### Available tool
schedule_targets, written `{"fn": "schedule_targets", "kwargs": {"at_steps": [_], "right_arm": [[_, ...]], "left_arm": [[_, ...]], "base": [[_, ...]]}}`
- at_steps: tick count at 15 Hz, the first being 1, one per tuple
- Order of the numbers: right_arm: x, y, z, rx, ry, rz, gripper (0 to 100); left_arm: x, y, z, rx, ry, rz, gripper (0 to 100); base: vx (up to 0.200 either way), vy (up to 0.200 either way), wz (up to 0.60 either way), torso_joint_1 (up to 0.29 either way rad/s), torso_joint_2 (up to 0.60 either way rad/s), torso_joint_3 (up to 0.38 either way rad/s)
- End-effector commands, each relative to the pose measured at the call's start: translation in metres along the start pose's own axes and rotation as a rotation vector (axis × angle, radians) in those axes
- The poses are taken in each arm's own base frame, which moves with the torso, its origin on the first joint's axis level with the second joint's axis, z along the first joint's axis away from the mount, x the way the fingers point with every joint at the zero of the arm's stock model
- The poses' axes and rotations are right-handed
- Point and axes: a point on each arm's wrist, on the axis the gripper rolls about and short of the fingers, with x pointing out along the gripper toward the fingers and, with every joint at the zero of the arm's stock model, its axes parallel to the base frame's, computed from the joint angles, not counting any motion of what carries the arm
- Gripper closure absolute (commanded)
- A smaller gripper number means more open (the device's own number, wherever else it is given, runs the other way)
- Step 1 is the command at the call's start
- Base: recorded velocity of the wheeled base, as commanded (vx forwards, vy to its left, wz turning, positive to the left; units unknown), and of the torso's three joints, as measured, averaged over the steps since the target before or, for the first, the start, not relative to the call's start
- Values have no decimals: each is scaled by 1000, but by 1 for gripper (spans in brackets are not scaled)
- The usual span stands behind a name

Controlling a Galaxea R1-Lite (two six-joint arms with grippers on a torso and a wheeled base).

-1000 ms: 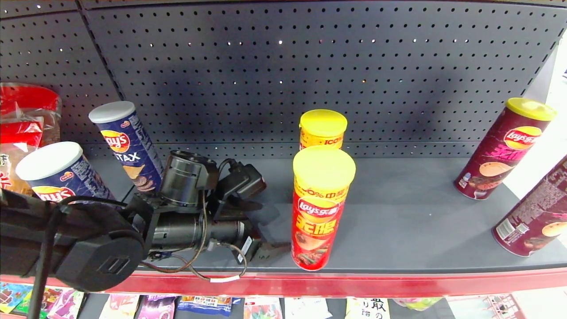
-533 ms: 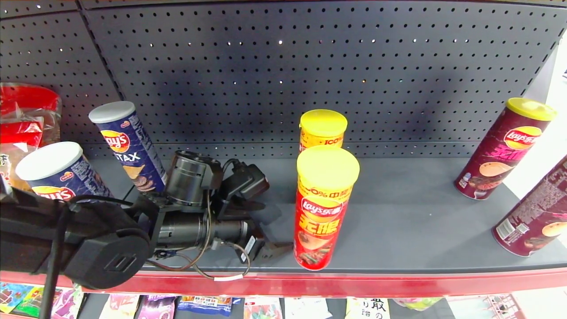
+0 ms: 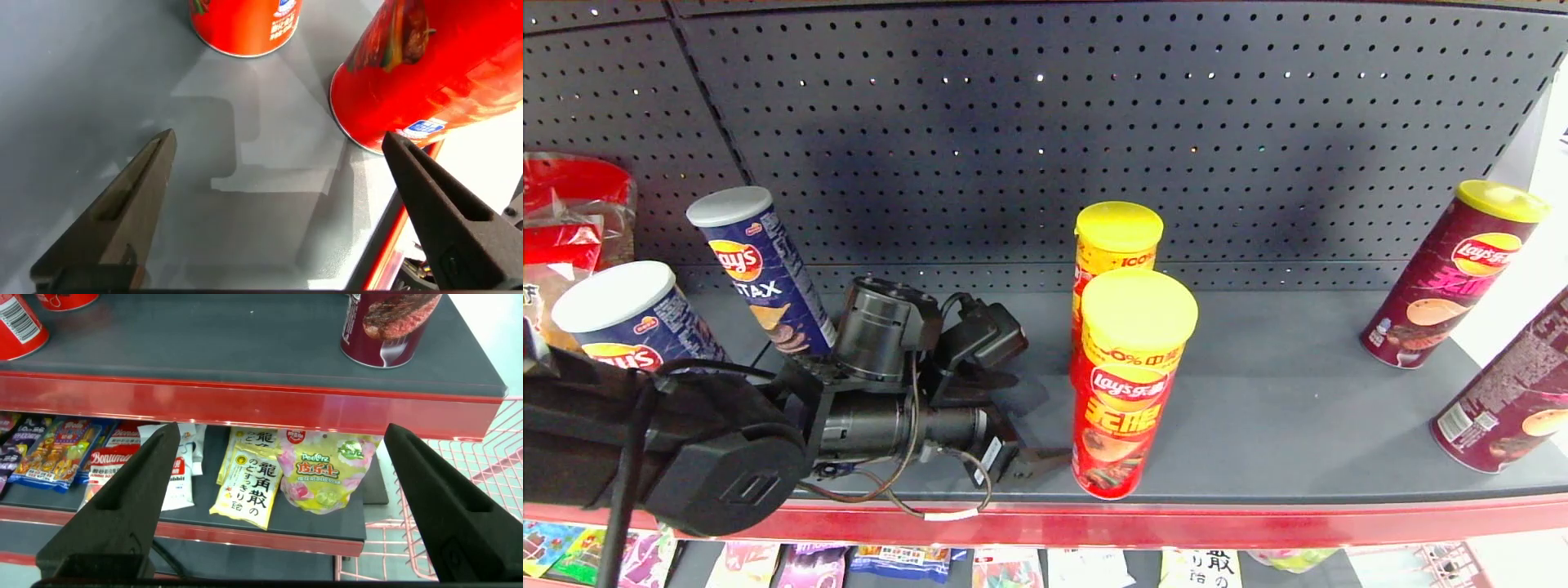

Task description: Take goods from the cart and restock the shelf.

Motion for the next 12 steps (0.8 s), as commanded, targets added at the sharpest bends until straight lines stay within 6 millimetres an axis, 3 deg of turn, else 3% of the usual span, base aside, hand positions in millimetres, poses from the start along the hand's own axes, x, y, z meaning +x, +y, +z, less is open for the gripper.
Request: {"fn": "schedule_targets", "kwargs": {"at_steps": [1,4,7,12], "right_arm": [[0,0,0,0,1,-1,0],[0,0,0,0,3,-2,0],[0,0,0,0,1,1,0],[0,0,0,1,1,1,0]], "left_arm": [[-1,-1,0,1,0,-1,0],[-5,0,-2,-6,1,15,0],[-64,-2,-17,-37,-27,102,0],[-149,-39,-35,-96,-167,251,0]], "base": [[0,0,0,0,0,0],[0,0,0,0,0,0],[0,0,0,0,0,0],[0,0,0,0,0,0]]}}
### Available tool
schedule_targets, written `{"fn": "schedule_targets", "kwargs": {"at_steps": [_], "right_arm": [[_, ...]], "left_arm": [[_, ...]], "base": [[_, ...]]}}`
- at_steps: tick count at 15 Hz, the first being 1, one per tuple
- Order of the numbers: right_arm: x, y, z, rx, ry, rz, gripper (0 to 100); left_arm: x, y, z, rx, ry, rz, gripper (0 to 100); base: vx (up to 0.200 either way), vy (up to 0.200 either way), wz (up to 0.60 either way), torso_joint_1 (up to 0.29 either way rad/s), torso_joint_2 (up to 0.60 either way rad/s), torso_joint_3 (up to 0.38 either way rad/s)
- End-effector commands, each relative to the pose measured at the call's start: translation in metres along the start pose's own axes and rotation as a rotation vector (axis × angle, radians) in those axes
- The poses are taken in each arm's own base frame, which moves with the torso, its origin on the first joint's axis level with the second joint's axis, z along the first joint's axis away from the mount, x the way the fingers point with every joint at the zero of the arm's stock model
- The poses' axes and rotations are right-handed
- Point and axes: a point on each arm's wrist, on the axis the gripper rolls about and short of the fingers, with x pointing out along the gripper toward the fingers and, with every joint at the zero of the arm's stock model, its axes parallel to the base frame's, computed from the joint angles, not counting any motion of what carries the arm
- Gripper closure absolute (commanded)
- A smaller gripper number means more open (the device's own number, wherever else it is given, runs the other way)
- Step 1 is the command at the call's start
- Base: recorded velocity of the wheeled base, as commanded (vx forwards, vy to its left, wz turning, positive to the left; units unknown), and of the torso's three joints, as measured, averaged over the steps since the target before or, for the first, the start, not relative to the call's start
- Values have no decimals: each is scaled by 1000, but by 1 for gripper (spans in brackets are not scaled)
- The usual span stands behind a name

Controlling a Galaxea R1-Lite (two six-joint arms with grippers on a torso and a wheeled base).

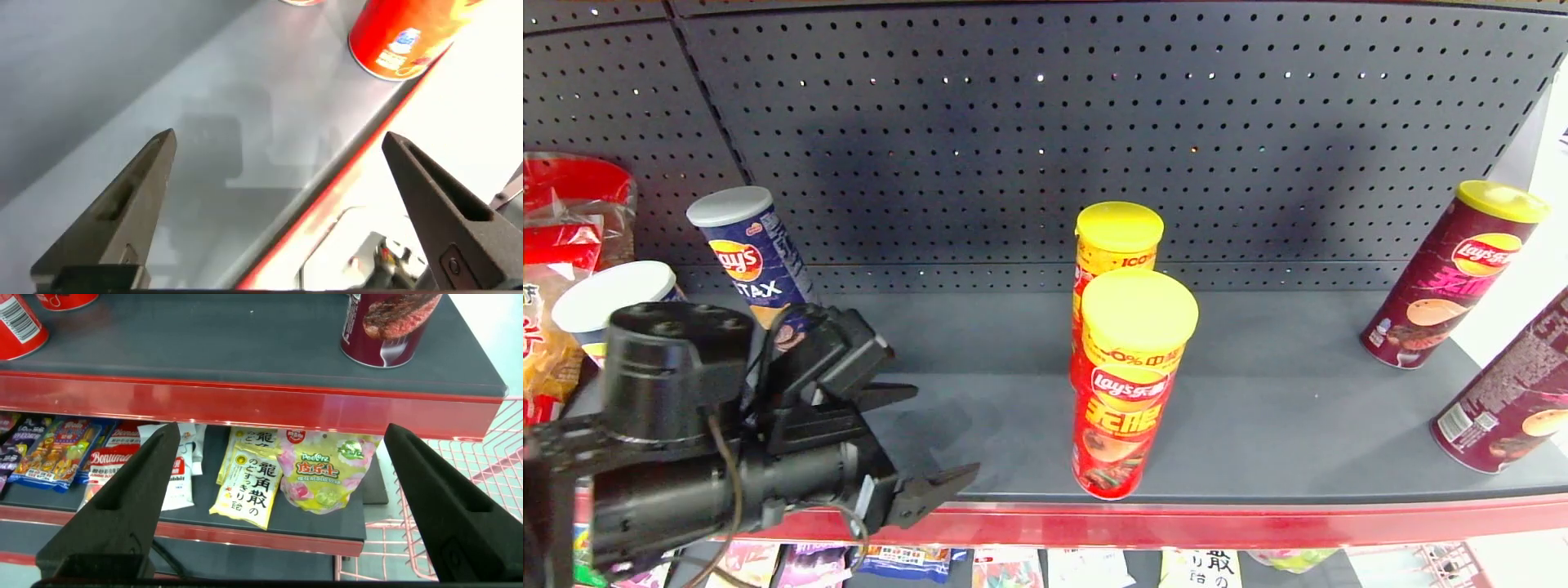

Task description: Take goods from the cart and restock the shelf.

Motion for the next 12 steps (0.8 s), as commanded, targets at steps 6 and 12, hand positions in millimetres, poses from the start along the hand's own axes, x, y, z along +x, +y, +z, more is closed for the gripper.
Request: {"fn": "schedule_targets", "kwargs": {"at_steps": [6,12], "right_arm": [[0,0,0,4,0,-1,0],[0,0,0,5,0,1,0]], "left_arm": [[-158,-41,-81,-100,-155,399,0],[-203,-81,-160,-462,-95,942,0]], "base": [[0,0,0,0,0,0],[0,0,0,0,0,0]]}}
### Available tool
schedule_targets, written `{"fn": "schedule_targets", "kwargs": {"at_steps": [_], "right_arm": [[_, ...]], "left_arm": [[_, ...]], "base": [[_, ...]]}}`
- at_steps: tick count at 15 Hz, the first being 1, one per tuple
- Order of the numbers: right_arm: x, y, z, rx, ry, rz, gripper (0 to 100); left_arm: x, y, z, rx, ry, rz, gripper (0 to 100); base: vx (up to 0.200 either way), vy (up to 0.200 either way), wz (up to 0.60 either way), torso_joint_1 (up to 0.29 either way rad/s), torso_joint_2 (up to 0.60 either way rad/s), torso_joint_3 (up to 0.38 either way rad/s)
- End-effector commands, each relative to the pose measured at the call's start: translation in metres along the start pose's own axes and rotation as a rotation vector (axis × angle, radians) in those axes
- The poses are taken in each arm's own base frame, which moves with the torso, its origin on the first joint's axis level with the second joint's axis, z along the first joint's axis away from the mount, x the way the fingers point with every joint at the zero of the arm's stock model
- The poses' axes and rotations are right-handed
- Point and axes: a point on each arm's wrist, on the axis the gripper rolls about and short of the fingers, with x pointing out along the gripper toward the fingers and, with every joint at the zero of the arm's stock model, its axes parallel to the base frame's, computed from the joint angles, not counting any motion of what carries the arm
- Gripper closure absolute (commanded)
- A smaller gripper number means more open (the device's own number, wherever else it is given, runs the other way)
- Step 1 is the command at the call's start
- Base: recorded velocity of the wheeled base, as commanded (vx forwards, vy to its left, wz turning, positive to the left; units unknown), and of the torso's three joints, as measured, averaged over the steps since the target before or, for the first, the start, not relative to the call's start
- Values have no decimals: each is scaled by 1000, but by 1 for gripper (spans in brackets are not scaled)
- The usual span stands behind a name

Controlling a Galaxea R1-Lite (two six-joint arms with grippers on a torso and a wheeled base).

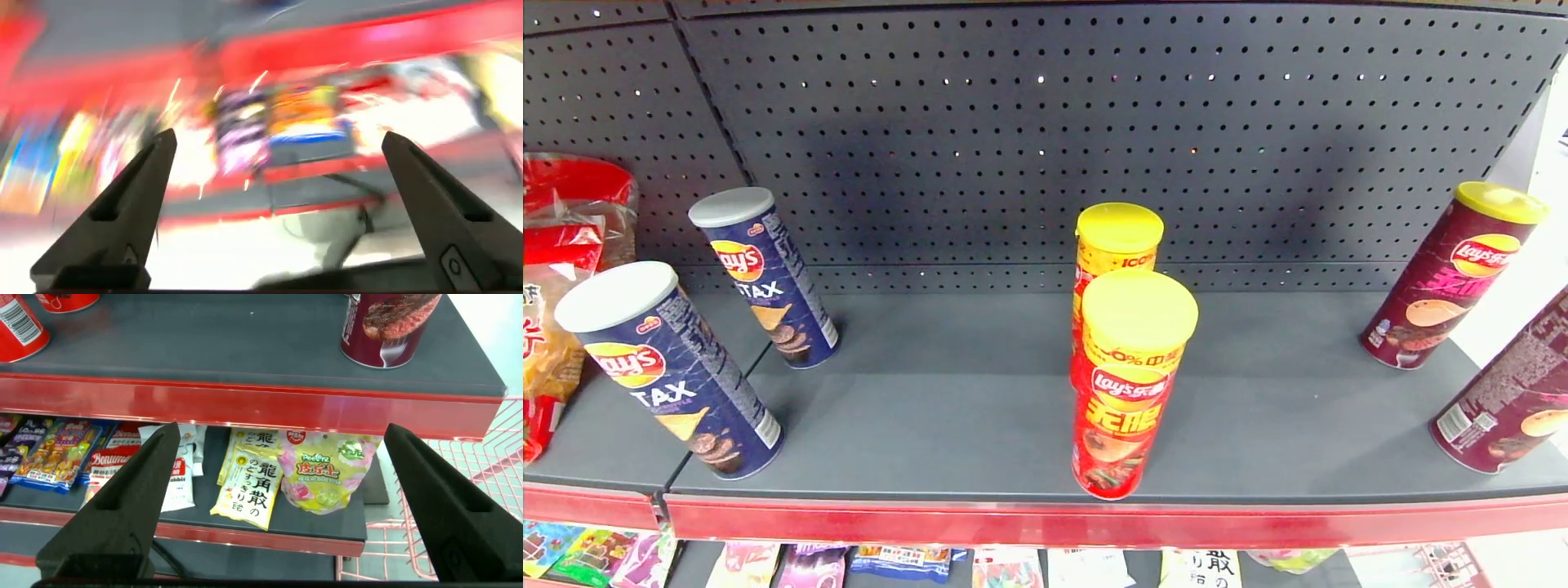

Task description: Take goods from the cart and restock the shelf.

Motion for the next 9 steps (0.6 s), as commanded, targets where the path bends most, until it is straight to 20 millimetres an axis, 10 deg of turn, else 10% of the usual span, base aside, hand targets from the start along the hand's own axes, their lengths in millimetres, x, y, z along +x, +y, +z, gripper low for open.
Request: {"fn": "schedule_targets", "kwargs": {"at_steps": [1,6,9], "right_arm": [[0,0,0,-2,1,2,0],[0,0,0,2,1,2,0],[0,0,0,2,1,2,0]], "left_arm": [[-15,2,-34,-207,-58,236,0],[19,-8,-35,-216,-328,1,0],[22,-11,-32,-193,-260,278,0]], "base": [[0,0,0,0,0,0],[0,0,0,0,0,0],[0,0,0,0,0,0]]}}
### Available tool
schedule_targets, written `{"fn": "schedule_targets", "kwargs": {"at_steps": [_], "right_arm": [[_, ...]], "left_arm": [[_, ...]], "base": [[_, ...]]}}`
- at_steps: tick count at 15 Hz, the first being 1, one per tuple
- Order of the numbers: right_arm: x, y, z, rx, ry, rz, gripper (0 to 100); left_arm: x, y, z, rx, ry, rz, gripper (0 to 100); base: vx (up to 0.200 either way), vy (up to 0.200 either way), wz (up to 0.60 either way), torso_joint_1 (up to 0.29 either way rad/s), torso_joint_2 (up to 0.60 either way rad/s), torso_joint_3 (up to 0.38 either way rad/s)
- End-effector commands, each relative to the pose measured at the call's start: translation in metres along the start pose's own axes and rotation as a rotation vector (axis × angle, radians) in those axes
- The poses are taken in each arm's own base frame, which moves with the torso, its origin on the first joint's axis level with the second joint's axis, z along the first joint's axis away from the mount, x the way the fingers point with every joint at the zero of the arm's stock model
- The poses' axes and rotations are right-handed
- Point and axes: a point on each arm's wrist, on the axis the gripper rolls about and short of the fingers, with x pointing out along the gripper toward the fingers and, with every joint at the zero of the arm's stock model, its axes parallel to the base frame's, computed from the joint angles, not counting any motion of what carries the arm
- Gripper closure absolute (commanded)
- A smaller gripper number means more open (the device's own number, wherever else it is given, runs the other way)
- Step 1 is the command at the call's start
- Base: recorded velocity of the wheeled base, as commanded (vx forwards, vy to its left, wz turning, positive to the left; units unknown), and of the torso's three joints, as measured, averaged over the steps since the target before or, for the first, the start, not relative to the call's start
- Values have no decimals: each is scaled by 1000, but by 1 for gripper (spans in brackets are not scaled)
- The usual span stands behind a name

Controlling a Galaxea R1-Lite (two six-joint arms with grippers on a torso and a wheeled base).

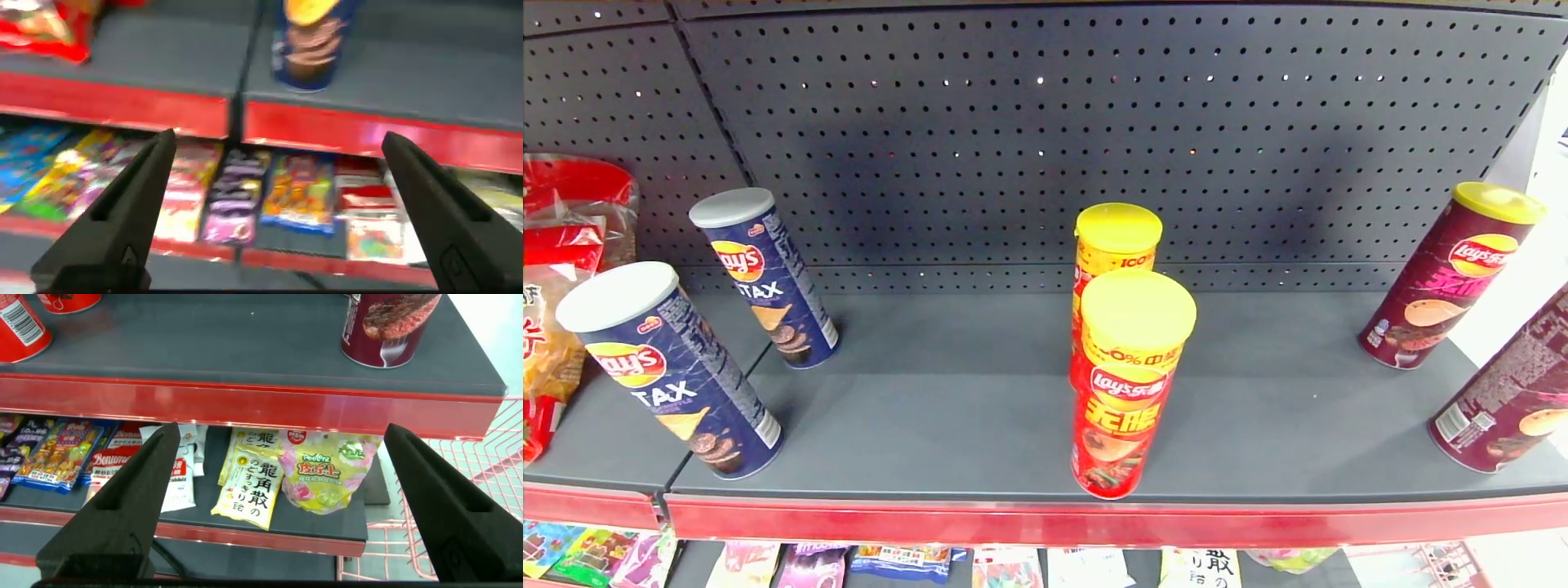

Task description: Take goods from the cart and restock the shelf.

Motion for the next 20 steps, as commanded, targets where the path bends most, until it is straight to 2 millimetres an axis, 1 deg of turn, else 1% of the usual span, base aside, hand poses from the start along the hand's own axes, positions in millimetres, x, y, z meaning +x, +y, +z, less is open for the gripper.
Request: {"fn": "schedule_targets", "kwargs": {"at_steps": [1,2,3,5,7,8,10,11,13,20], "right_arm": [[0,0,0,0,1,2,0],[0,0,0,0,1,0,0],[0,0,0,0,1,2,0],[0,0,0,0,1,2,0],[0,0,0,-2,1,2,0],[0,0,0,-2,1,2,0],[0,0,0,-2,3,2,0],[0,0,0,-2,1,2,0],[0,0,0,-2,1,2,0],[0,0,0,-8,3,-1,0]], "left_arm": [[3,-4,-1,15,48,281,0],[1,-5,-2,13,18,277,0],[-2,-7,-5,28,-14,138,0],[0,-9,-8,66,7,27,0],[-1,-6,-8,77,7,-179,0],[-1,-5,-8,81,7,-219,0],[-3,-5,-8,79,-20,-176,0],[-6,-5,-9,70,-67,-125,0],[-7,-4,-10,68,-81,-80,0],[-7,-4,-10,63,-81,-79,0]], "base": [[0,0,0,0,0,0],[0,0,0,0,0,0],[0,0,0,0,0,0],[0,0,0,0,0,0],[0,0,0,0,0,0],[0,0,0,0,0,0],[0,0,0,0,0,0],[0,0,0,0,0,0],[0,0,0,0,0,0],[0,0,0,0,0,0]]}}
